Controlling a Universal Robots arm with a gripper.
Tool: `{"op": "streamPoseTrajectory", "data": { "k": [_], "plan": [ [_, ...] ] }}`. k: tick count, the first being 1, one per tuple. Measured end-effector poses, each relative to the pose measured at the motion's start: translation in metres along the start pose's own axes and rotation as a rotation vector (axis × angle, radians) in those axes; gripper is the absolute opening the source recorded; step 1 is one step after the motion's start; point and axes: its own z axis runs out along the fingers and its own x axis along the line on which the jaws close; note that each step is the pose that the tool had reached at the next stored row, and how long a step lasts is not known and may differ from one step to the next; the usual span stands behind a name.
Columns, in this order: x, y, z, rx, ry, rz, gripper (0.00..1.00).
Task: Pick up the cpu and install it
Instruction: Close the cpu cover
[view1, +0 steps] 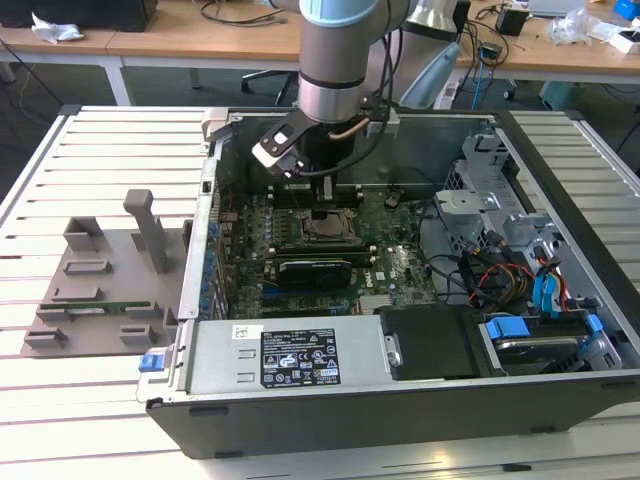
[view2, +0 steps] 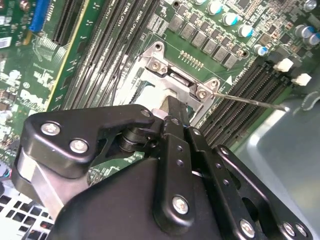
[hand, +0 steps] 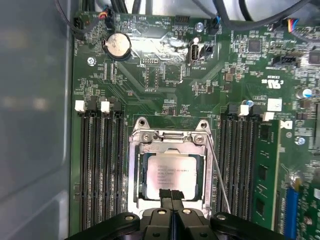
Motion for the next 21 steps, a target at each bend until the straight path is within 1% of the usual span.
{"op": "streamPoseTrajectory", "data": {
  "k": [4, 8, 9, 12, 21],
  "plan": [
    [-0.0004, -0.0002, -0.0084, 0.0001, 0.0, 0.0, 0.11],
    [-0.0006, -0.0003, -0.0148, 0.0, 0.0, 0.0, 0.11],
    [-0.0008, -0.0003, -0.0183, 0.0001, -0.0002, 0.0, 0.11],
    [-0.001, -0.0004, -0.0252, 0.0001, -0.0012, 0.0, 0.11],
    [-0.0017, -0.0007, -0.0403, 0.0002, -0.0054, 0.0, 0.11]
  ]
}}
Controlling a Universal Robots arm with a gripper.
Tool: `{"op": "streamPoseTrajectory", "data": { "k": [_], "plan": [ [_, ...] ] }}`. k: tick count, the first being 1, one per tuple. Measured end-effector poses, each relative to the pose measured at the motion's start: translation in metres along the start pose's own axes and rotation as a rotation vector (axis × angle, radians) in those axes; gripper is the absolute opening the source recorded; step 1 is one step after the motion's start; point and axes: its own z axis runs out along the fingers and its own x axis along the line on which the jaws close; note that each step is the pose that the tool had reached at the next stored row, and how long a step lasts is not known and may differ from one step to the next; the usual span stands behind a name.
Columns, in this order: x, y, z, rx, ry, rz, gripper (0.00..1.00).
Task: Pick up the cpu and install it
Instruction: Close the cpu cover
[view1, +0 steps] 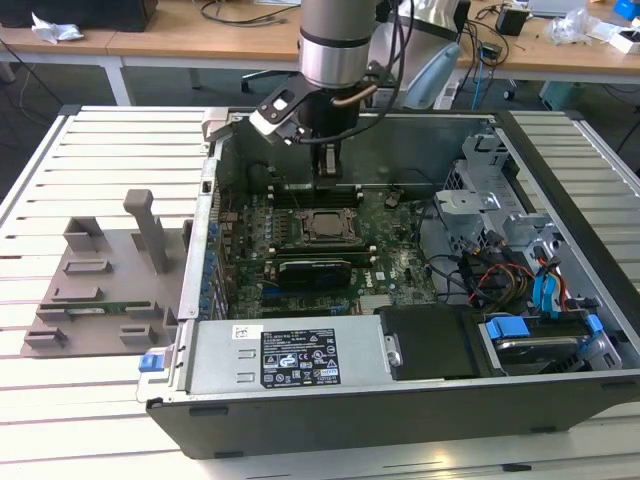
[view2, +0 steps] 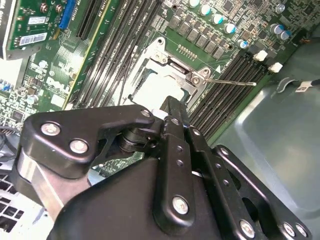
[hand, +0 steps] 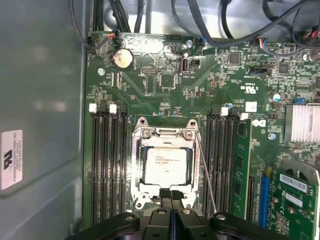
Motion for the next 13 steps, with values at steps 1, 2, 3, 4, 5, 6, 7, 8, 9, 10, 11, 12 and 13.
{"op": "streamPoseTrajectory", "data": {
  "k": [1, 2, 3, 4, 5, 6, 7, 8, 9, 10, 11, 12, 13],
  "plan": [
    [-0.0002, -0.0001, -0.0032, 0.0001, -0.001, 0.0, 0.11],
    [-0.0004, -0.0001, -0.0076, 0.0001, -0.0021, 0.0, 0.11],
    [-0.0005, -0.0002, -0.0106, 0.0001, -0.0027, 0.0, 0.11],
    [-0.0006, -0.0002, -0.0135, 0.0002, -0.0033, 0.0, 0.11],
    [-0.0007, -0.0003, -0.0154, 0.0001, -0.0038, 0.0, 0.11],
    [-0.0008, -0.0003, -0.0166, 0.0002, -0.0042, 0.0, 0.11],
    [-0.0009, -0.0004, -0.0199, 0.0002, -0.0051, 0.0, 0.11],
    [-0.001, -0.0004, -0.0217, 0.0002, -0.0057, 0.0, 0.11],
    [-0.0011, -0.0004, -0.0233, 0.0002, -0.0062, 0.0, 0.11],
    [-0.0012, -0.0005, -0.0263, 0.0002, -0.007, 0.0, 0.11],
    [-0.0013, -0.0005, -0.0278, 0.0003, -0.0075, 0.0, 0.11],
    [-0.0014, -0.0005, -0.0293, 0.0003, -0.0081, 0.0, 0.11],
    [-0.0014, -0.0006, -0.0311, 0.0003, -0.0085, 0.0, 0.11]
  ]
}}
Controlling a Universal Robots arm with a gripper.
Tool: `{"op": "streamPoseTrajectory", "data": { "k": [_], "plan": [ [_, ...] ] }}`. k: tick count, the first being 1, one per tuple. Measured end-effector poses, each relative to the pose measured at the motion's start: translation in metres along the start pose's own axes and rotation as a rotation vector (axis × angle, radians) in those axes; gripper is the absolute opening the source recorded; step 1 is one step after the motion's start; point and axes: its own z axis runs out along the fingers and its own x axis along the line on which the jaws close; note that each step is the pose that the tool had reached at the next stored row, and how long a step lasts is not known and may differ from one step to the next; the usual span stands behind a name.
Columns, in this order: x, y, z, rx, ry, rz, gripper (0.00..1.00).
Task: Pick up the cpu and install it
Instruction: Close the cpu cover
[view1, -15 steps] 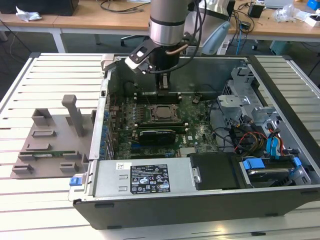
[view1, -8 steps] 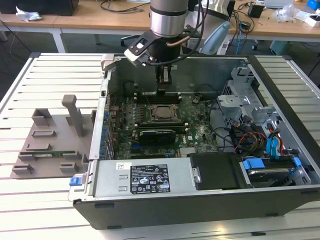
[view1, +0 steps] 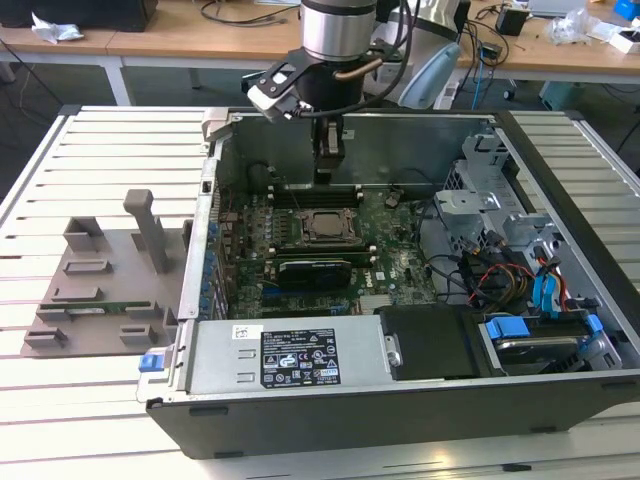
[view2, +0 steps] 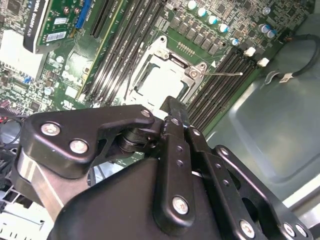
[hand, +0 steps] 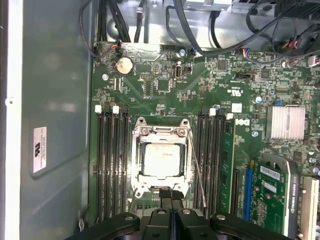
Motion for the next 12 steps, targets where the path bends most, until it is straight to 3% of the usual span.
{"op": "streamPoseTrajectory", "data": {
  "k": [5, 12],
  "plan": [
    [-0.0006, -0.0002, -0.0108, 0.0001, -0.0018, 0.0, 0.11],
    [-0.0006, -0.0002, -0.011, 0.0001, -0.0017, 0.0, 0.11]
  ]
}}
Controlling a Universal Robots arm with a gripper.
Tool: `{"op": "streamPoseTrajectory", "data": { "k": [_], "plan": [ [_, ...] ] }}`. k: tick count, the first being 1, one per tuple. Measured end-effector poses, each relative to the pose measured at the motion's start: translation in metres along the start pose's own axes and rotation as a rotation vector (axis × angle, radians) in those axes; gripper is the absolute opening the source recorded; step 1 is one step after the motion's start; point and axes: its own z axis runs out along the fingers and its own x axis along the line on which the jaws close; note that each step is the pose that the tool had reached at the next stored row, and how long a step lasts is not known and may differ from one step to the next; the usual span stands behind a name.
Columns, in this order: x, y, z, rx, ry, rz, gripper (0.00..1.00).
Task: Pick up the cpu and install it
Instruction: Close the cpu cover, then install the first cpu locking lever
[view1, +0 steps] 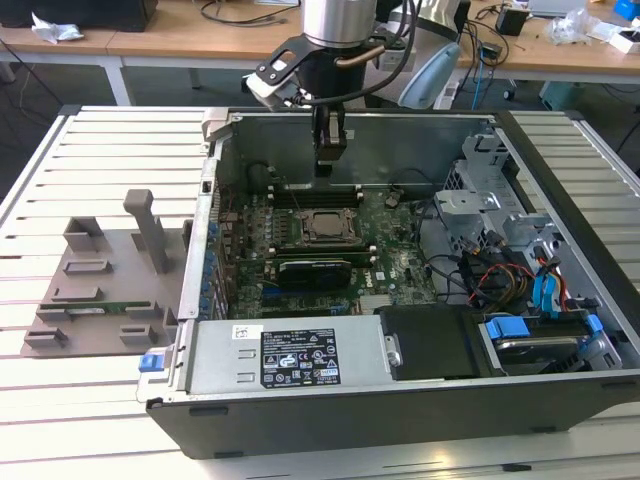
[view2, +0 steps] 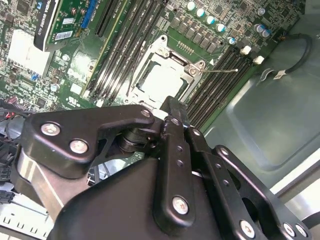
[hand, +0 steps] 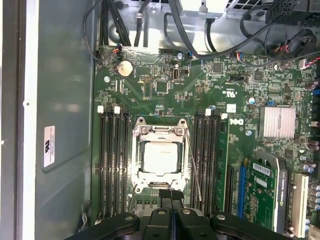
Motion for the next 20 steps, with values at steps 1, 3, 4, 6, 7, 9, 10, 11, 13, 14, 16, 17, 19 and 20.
{"op": "streamPoseTrajectory", "data": {
  "k": [1, 3, 4, 6, 7, 9, 10, 11, 13, 14, 16, 17, 19, 20],
  "plan": [
    [0.0, 0.0, 0.0, 0.0, 0.0, 0.0, 0.11],
    [0.0, 0.0, 0.0, 0.0, 0.0001, 0.0, 0.11],
    [0.0, 0.0, 0.0, -0.0001, 0.0001, 0.0, 0.11],
    [0.0, 0.0, 0.0, -0.0026, -0.0007, -0.044, 0.11],
    [0.0, 0.0, 0.0, -0.0056, -0.0017, -0.097, 0.11],
    [0.0, 0.0001, 0.0, -0.0079, -0.0025, -0.137, 0.11],
    [0.0, 0.0001, 0.0, -0.0101, -0.0032, -0.176, 0.11],
    [0.0, 0.0001, 0.0, -0.0119, -0.0039, -0.207, 0.11],
    [0.0, 0.0001, 0.0, -0.0159, -0.0053, -0.28, 0.11],
    [0.0, 0.0001, 0.0, -0.017, -0.0056, -0.297, 0.11],
    [0.0, 0.0001, 0.0, -0.0187, -0.0062, -0.328, 0.11],
    [0.0, 0.0001, 0.0, -0.0195, -0.0065, -0.343, 0.11],
    [0.0, 0.0001, 0.0, -0.022, -0.0073, -0.385, 0.11],
    [0.0, 0.0001, 0.0, -0.0227, -0.0076, -0.399, 0.11]
  ]
}}
